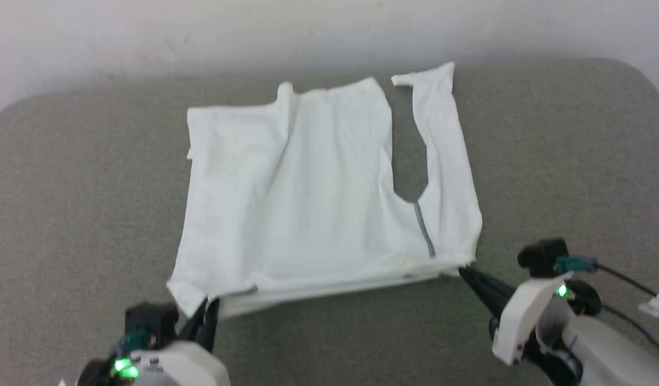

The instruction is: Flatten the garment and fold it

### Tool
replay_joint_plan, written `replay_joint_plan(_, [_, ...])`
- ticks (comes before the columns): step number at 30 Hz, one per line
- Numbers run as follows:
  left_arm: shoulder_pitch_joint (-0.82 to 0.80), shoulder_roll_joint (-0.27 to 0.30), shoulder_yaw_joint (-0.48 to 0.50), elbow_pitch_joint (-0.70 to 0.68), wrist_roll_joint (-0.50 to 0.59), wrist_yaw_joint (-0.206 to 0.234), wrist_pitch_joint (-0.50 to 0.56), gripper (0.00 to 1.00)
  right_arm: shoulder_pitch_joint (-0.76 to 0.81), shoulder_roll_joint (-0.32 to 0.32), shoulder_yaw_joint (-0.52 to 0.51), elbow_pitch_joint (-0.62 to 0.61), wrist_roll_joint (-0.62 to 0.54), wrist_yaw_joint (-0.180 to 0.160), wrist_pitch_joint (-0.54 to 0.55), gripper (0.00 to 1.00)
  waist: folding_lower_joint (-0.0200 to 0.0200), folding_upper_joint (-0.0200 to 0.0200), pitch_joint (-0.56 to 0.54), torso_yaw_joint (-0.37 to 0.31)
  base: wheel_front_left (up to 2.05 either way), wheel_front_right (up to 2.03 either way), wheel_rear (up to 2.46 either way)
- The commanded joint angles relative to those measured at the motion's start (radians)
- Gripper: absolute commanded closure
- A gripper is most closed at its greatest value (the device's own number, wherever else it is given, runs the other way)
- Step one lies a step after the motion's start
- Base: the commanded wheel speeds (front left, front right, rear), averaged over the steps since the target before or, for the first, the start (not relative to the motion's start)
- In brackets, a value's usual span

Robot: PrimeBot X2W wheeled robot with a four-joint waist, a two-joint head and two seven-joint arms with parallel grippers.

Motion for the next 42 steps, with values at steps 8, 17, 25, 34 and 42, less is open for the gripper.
replay_joint_plan(8, [0.220, 0.039, 0.004, -0.082, -0.022, 0.132, 0.043, 1.00, 0.347, 0.015, -0.359, -0.089, -0.270, -0.019, 0.206, 1.00, 0.0004, 0.0000, -0.085, -0.006, 0.00, 0.00, 0.00])
replay_joint_plan(17, [0.281, 0.011, 0.005, -0.004, -0.049, 0.144, 0.018, 1.00, 0.727, 0.257, -0.747, -0.454, -0.656, -0.019, 0.540, 1.00, 0.0004, 0.0000, -0.089, 0.010, 0.00, 0.00, 0.00])
replay_joint_plan(25, [0.257, -0.035, -0.004, 0.091, -0.061, 0.119, -0.028, 1.00, 0.815, 0.368, -0.814, -0.615, -0.763, -0.019, 0.655, 1.00, 0.0004, 0.0000, -0.077, 0.015, 0.00, 0.00, 0.00])
replay_joint_plan(34, [0.183, -0.017, 0.040, 0.034, -0.054, 0.105, -0.068, 1.00, 0.741, 0.380, -0.827, -0.718, -0.740, -0.019, 0.605, 1.00, 0.0004, 0.0000, -0.076, 0.023, 0.00, 0.00, 0.00])
replay_joint_plan(42, [-0.056, 0.145, 0.077, -0.157, -0.026, 0.028, 0.095, 1.00, 0.534, 0.287, -0.810, -0.945, -0.642, -0.019, 0.651, 1.00, 0.0004, 0.0000, -0.081, 0.025, 0.00, 0.00, 0.00])
